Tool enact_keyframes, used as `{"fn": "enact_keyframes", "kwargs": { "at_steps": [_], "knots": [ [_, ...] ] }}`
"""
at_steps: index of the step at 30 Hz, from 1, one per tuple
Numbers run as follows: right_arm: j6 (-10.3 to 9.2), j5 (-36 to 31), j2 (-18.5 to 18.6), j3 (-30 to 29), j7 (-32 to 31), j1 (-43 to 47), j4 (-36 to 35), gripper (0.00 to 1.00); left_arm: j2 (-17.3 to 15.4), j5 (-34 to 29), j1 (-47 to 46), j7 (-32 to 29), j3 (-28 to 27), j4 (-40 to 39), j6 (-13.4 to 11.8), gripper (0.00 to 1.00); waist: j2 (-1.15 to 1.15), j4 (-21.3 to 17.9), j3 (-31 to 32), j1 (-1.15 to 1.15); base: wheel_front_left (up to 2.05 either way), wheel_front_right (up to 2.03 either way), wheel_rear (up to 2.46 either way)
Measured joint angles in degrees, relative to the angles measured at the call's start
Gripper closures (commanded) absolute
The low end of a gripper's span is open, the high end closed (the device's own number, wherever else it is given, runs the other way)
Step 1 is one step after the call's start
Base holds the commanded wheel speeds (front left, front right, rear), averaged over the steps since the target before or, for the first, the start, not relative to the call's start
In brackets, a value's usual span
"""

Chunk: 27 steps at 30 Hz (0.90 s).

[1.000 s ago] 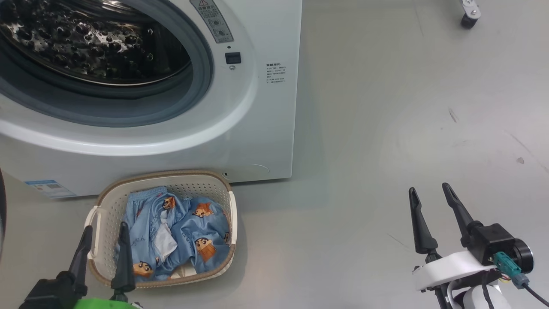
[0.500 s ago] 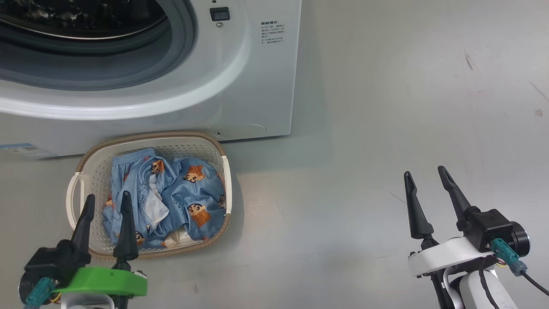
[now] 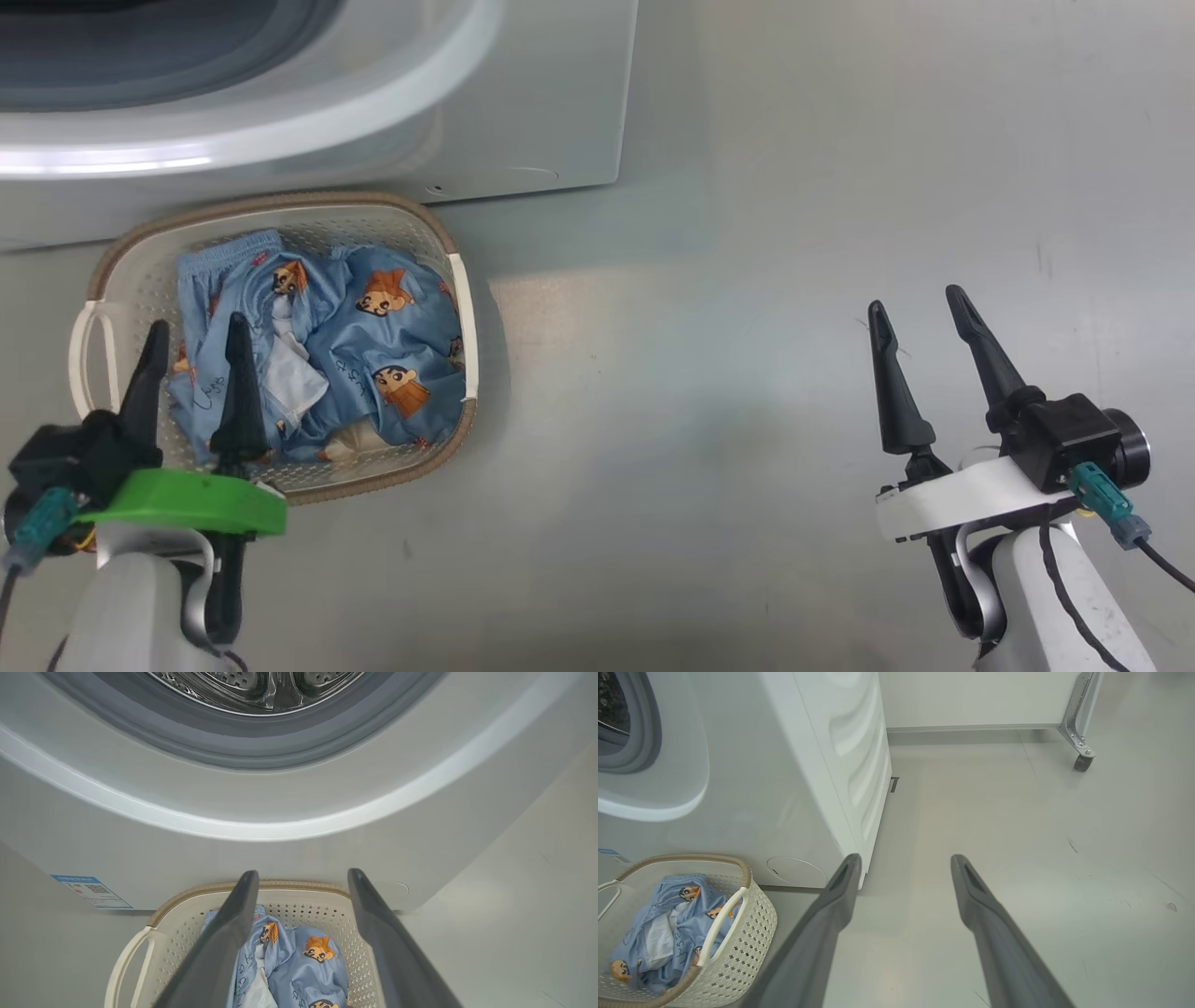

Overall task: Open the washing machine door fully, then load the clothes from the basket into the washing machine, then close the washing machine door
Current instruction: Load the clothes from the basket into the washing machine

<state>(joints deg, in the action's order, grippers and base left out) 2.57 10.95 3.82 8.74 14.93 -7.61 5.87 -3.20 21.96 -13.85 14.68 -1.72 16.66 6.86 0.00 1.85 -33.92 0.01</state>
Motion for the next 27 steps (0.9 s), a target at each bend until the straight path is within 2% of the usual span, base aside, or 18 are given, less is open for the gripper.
{"fn": "enact_keyframes", "kwargs": {
  "at_steps": [15,27],
  "knots": [
    [0.32,-0.01,-0.07,1.00,0.00,-4.02,-0.55,0.00,-3.43,3.21,-13.01,-4.37,-3.37,11.16,0.01,0.00,0.00,-2.30,-10.96,0.00,0.00,0.00,0.00],
    [0.31,0.00,-0.15,1.53,0.00,-6.26,-0.89,0.00,-5.42,3.57,-20.56,-7.06,-3.05,18.29,0.02,0.00,0.00,-4.00,-17.50,0.00,0.00,0.00,0.00]
  ]
}}
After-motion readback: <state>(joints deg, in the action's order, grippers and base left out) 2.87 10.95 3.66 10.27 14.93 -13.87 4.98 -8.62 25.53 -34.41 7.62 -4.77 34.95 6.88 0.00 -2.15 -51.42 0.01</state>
